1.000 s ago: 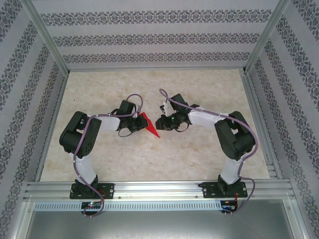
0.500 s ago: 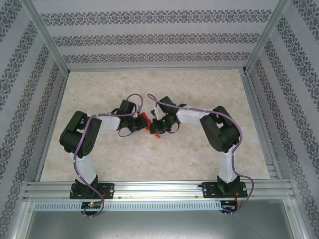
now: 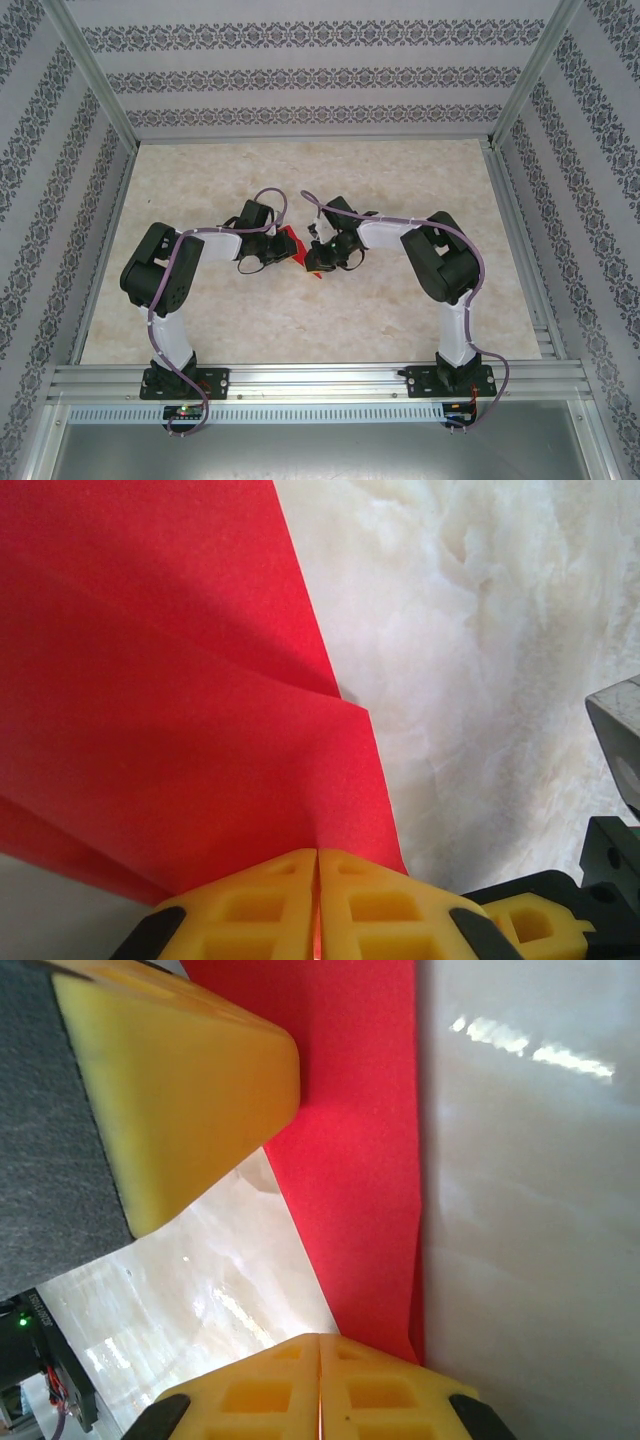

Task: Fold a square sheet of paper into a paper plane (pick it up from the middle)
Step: Fold the wing for the fifth time at the center of the table.

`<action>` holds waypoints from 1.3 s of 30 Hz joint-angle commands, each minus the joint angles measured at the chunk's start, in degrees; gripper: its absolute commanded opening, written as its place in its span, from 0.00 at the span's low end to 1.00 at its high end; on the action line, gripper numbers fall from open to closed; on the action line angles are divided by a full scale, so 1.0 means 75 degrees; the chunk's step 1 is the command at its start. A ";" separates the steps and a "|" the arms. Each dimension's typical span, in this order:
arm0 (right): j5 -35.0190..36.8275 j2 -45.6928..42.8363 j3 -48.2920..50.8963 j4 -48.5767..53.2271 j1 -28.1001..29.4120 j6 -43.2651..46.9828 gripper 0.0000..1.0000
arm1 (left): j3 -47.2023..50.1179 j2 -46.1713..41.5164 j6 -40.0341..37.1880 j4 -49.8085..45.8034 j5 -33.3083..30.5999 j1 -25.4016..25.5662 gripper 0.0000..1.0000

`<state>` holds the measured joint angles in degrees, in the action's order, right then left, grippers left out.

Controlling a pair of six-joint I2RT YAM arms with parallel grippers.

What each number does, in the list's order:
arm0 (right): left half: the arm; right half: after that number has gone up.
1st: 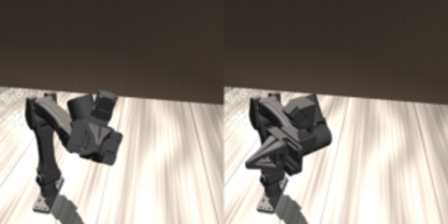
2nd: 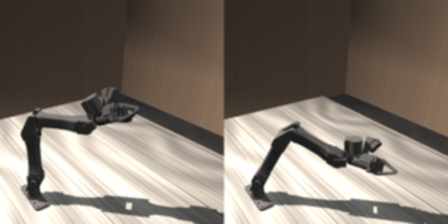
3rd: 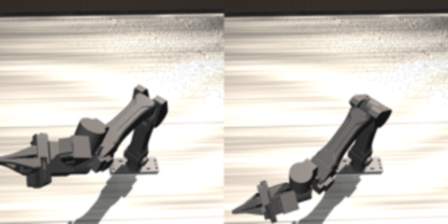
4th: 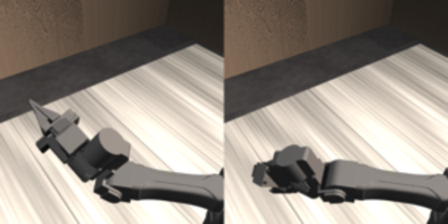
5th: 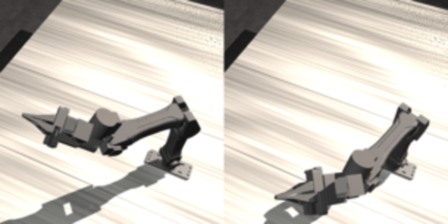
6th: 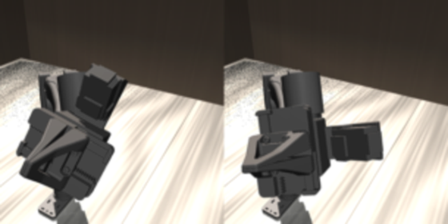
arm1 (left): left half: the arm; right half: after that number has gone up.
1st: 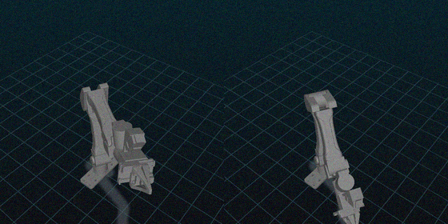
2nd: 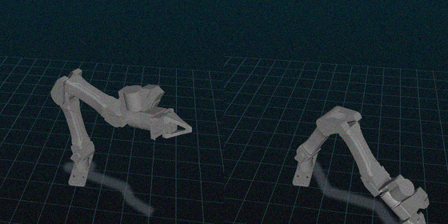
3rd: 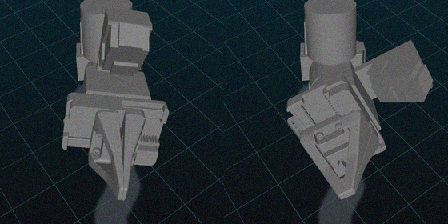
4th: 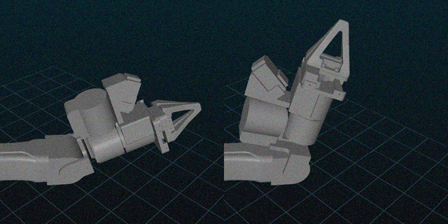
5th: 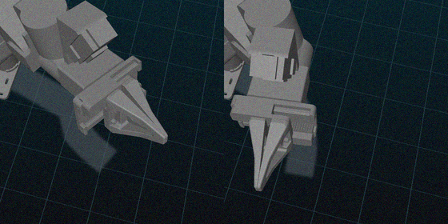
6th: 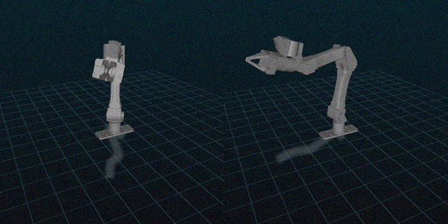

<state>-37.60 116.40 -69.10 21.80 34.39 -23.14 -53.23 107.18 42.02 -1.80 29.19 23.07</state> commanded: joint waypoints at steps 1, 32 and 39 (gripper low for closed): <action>0.0110 -0.0100 0.0413 0.0333 -0.0097 0.0235 0.08 | 0.0020 0.0424 -0.0177 -0.0713 -0.0685 0.0054 0.11; 0.0079 -0.0657 0.0096 -0.0164 -0.0089 -0.0032 0.08 | -0.0098 0.0442 -0.0213 -0.0622 -0.0337 0.0056 0.10; 0.0185 -0.0184 0.0121 -0.0129 -0.0083 -0.0037 0.08 | -0.0218 0.0320 -0.0416 -0.0501 -0.0081 0.0061 0.11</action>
<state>-37.28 114.08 -68.14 21.02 33.65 -23.00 -54.65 107.79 41.32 -3.53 30.04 23.40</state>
